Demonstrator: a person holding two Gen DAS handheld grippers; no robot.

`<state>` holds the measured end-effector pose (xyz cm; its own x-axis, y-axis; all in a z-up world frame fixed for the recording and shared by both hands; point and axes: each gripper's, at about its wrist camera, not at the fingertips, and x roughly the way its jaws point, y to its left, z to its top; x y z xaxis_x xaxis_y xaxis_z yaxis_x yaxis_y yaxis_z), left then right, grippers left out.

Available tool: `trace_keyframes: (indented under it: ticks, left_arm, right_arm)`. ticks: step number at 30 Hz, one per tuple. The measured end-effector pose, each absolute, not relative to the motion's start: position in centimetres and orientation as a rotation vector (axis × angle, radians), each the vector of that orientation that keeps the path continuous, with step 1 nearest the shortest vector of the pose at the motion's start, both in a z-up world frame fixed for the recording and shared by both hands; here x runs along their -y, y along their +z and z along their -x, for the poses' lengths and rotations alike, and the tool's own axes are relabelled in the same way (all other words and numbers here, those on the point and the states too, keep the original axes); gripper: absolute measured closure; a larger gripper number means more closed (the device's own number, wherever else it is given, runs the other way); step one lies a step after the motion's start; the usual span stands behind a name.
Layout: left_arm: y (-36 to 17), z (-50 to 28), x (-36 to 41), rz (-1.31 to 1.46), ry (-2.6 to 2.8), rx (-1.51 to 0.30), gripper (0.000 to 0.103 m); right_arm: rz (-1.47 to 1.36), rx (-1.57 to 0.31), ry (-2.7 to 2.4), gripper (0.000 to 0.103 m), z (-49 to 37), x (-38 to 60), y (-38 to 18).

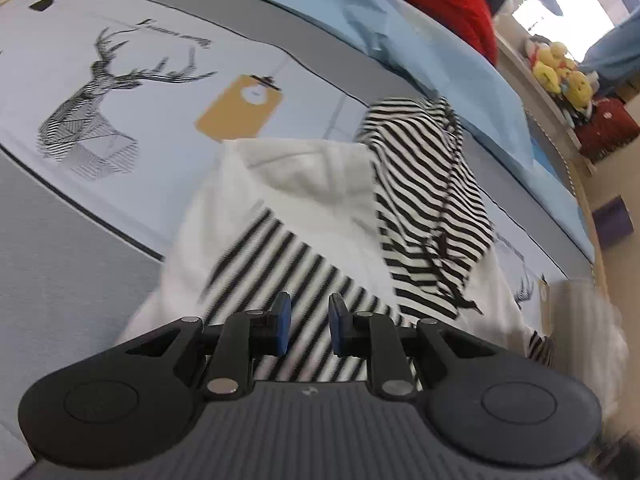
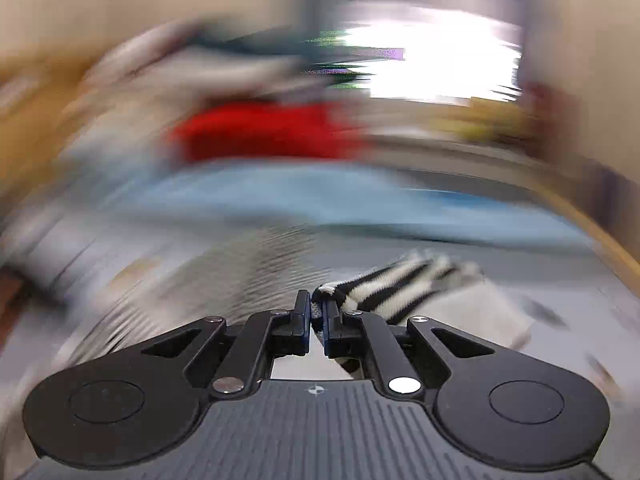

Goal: Fold small clothes

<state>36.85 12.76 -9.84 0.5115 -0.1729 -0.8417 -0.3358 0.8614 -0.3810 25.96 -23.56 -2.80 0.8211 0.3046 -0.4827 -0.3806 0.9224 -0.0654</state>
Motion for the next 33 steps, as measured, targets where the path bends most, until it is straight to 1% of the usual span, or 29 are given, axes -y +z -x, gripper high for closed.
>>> trace_keyframes:
  ticks: [1, 3, 5, 7, 8, 10, 11, 13, 18, 19, 22, 25, 28, 29, 30, 31, 32, 33]
  left_arm:
    - [-10.0, -36.9, -13.2, 0.555, 0.109, -1.047, 0.082]
    - [-10.2, -37.0, -13.8, 0.576, 0.113, -1.055, 0.082]
    - [-10.5, -37.2, -14.0, 0.606, 0.107, -1.066, 0.082]
    - [-11.0, -37.5, -13.8, 0.641, 0.085, -1.081, 0.082]
    - [-11.2, -37.6, -13.6, 0.655, 0.071, -1.091, 0.082]
    - [-11.8, -37.9, -12.9, 0.66, 0.053, -1.114, 0.077]
    - [-12.1, -38.0, -12.6, 0.664, 0.047, -1.126, 0.07]
    - [-12.8, -38.1, -12.1, 0.682, 0.04, -1.148, 0.067]
    - [-13.8, -38.5, -11.3, 0.694, 0.069, -1.166, 0.066]
    - [-14.0, -38.6, -11.1, 0.695, 0.072, -1.167, 0.065]
    - [-14.6, -39.0, -10.2, 0.67, 0.095, -1.171, 0.058]
    - [-14.6, -39.1, -9.7, 0.614, 0.166, -1.164, 0.046]
    - [-15.0, -39.2, -9.3, 0.586, 0.204, -1.164, 0.045]
    - [-15.1, -39.3, -9.1, 0.576, 0.198, -1.162, 0.048]
    - [-15.0, -39.4, -8.6, 0.551, 0.183, -1.154, 0.068]
    - [-14.8, -39.5, -8.2, 0.521, 0.167, -1.145, 0.082]
    - [-14.3, -39.5, -7.8, 0.494, 0.155, -1.124, 0.089]
    - [-13.3, -39.3, -7.3, 0.469, 0.134, -1.081, 0.093]
  right_arm:
    - [0.222, -0.524, 0.474, 0.097, -25.4, 21.3, -3.7]
    - [0.319, -0.664, 0.66, 0.097, -24.6, 17.8, -6.5]
    - [0.414, -0.779, 0.697, 0.097, -24.2, 16.0, -9.2]
    - [0.441, -0.856, 0.715, 0.097, -24.3, 15.8, -10.3]
    - [0.423, -0.866, 0.715, 0.095, -24.5, 16.2, -10.3]
    - [0.374, -0.88, 0.683, 0.089, -25.4, 17.6, -9.9]
    - [0.349, -0.89, 0.652, 0.087, -26.1, 18.4, -9.9]
    - [0.298, -0.912, 0.57, 0.079, -27.0, 20.2, -9.8]
    - [0.123, -0.999, 0.354, 0.077, -29.8, 25.2, -10.6]
    - [0.09, -1.013, 0.319, 0.076, -30.1, 26.1, -11.0]
    - [0.03, -1.059, 0.285, 0.075, -30.4, 27.4, -12.5]
    - [0.017, -1.065, 0.297, 0.075, -30.1, 27.2, -12.7]
    - [0.035, -1.047, 0.337, 0.074, -29.9, 26.5, -12.0]
    - [0.042, -1.047, 0.341, 0.074, -30.1, 26.2, -11.8]
    - [0.046, -1.051, 0.342, 0.074, -30.1, 26.1, -11.8]
    - [0.048, -1.061, 0.341, 0.073, -30.2, 26.0, -11.9]
    - [0.051, -1.076, 0.337, 0.073, -30.2, 26.0, -12.2]
    - [0.054, -1.089, 0.331, 0.073, -30.5, 26.0, -12.5]
